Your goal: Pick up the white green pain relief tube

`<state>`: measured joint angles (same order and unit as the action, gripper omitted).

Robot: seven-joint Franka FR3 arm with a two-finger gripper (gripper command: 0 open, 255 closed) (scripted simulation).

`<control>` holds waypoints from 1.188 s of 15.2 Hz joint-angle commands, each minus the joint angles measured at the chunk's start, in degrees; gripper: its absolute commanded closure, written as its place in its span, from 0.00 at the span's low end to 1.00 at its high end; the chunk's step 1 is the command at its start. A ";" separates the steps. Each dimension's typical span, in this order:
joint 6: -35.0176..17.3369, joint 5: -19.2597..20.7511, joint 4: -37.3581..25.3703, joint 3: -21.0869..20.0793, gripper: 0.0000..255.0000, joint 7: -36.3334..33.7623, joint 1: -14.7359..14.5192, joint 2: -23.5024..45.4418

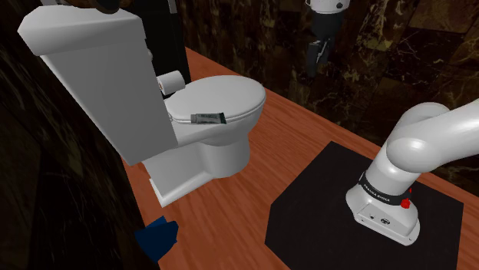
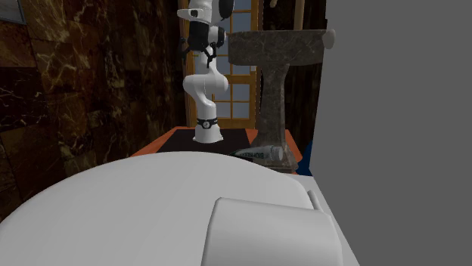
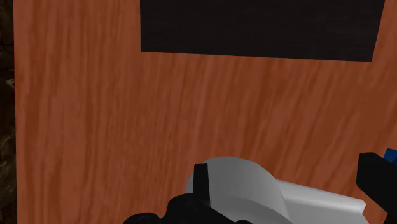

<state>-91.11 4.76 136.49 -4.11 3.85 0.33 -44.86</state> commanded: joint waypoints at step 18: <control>-32.13 -6.13 -4.24 5.27 0.00 19.58 -7.17 29.52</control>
<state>-121.62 -0.70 133.01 0.94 21.93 -6.38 -17.26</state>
